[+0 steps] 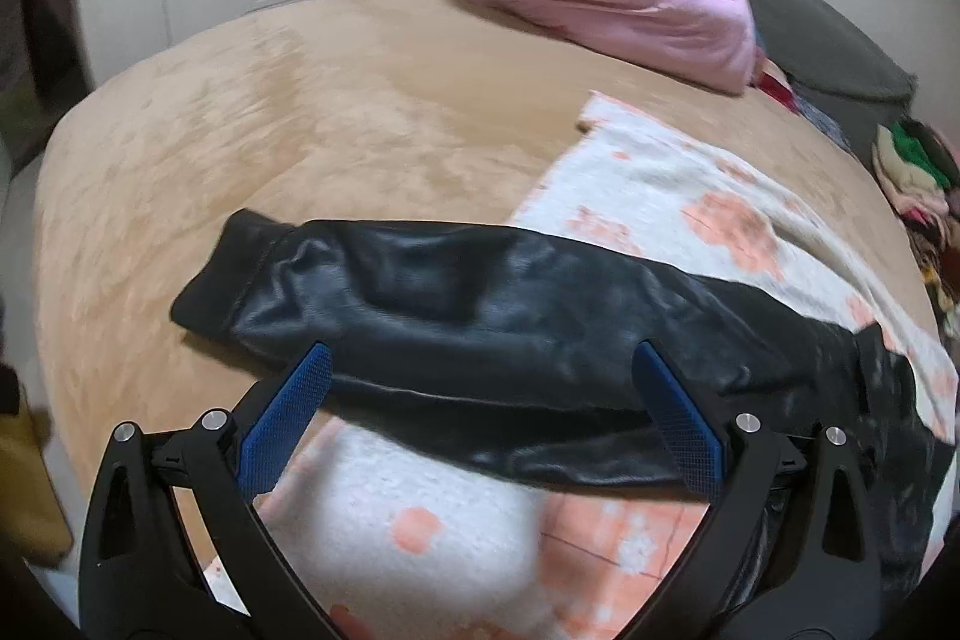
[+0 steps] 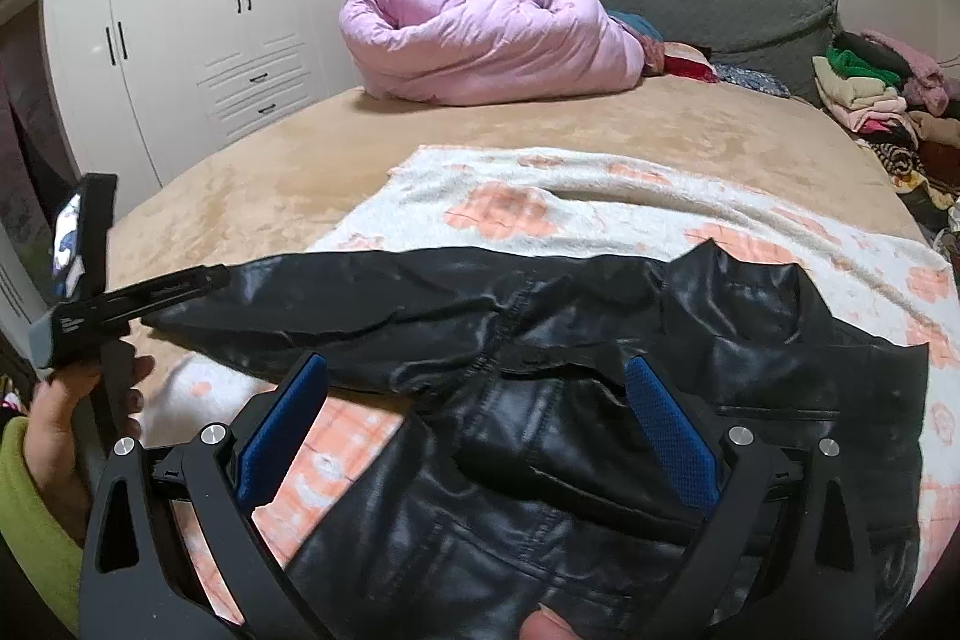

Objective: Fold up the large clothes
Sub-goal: 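Move the left tool to the cuff of the other sleeve, then grasp the sleeve cuff with the left tool and lift it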

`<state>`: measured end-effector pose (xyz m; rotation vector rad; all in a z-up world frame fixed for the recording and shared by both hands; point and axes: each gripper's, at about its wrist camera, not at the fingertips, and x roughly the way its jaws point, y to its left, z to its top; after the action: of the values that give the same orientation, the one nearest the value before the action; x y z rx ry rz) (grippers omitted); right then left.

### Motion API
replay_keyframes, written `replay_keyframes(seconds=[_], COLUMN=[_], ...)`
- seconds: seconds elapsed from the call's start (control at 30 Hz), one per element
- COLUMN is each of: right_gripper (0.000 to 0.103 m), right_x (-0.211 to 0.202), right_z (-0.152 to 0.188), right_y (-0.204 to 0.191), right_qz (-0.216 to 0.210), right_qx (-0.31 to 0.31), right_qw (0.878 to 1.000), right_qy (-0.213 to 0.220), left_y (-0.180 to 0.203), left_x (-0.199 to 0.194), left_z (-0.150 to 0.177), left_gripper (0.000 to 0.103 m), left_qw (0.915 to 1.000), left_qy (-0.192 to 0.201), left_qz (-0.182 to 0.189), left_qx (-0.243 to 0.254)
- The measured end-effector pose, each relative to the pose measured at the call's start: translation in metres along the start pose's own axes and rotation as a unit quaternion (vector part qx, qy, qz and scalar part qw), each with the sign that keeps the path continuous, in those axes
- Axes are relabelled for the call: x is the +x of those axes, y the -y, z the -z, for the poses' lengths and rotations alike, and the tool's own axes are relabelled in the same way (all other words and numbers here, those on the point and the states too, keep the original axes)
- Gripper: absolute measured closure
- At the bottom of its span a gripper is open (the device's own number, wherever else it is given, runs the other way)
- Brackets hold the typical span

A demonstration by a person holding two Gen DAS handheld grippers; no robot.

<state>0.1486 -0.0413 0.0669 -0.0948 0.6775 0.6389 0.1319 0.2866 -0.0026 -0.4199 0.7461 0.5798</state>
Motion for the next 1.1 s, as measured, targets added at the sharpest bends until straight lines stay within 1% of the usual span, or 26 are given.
replay_keyframes(seconds=[0.2,0.33,0.43,0.53,0.63,0.7,0.73,0.8,0.9,1.0,1.07,1.1], right_gripper=[0.004,0.004,0.004,0.004,0.004,0.004,0.004,0.004,0.004,0.004,0.004,0.004], right_x=[0.006,0.011,0.016,0.021,0.025,0.028,0.028,0.029,0.03,0.026,0.023,0.021], right_z=[0.001,0.004,0.006,0.009,0.011,0.014,0.016,0.018,0.021,0.024,0.026,0.026], right_y=[-0.018,-0.026,-0.035,-0.044,-0.054,-0.059,-0.061,-0.062,-0.06,-0.053,-0.046,-0.041], right_qz=[-0.011,-0.024,-0.034,-0.043,-0.047,-0.051,-0.054,-0.056,-0.059,-0.056,-0.051,-0.051], right_qx=[-0.01,-0.004,-0.01,-0.027,-0.042,-0.048,-0.049,-0.048,-0.046,-0.043,-0.037,-0.032], right_qw=[1.0,1.0,0.999,0.998,0.997,0.997,0.997,0.996,0.996,0.997,0.997,0.997], right_qy=[-0.005,-0.012,-0.02,-0.026,-0.034,-0.038,-0.04,-0.041,-0.045,-0.043,-0.042,-0.04], left_y=[-0.025,-0.043,-0.054,-0.063,-0.071,-0.079,-0.082,-0.083,-0.086,-0.093,-0.091,-0.088], left_x=[0.012,0.023,0.031,0.04,0.048,0.055,0.059,0.065,0.073,0.074,0.074,0.072], left_z=[-0.004,-0.002,-0.001,0.0,0.003,0.005,0.006,0.006,0.005,0.006,0.006,0.005], left_gripper=[0.009,0.009,0.009,0.009,0.009,0.009,0.009,0.009,0.009,0.01,0.032,0.056], left_qw=[0.9985,0.996,0.9937,0.9905,0.9866,0.9824,0.9803,0.9788,0.9748,0.9684,0.9693,0.9712], left_qy=[-0.013,-0.033,-0.047,-0.071,-0.085,-0.095,-0.099,-0.102,-0.095,-0.061,-0.056,-0.055], left_qz=[-0.028,-0.039,-0.047,-0.025,-0.015,-0.003,-0.002,-0.006,-0.002,0.026,0.031,0.028], left_qx=[-0.046,-0.074,-0.09,-0.115,-0.138,-0.161,-0.171,-0.177,-0.202,-0.24,-0.237,-0.23])
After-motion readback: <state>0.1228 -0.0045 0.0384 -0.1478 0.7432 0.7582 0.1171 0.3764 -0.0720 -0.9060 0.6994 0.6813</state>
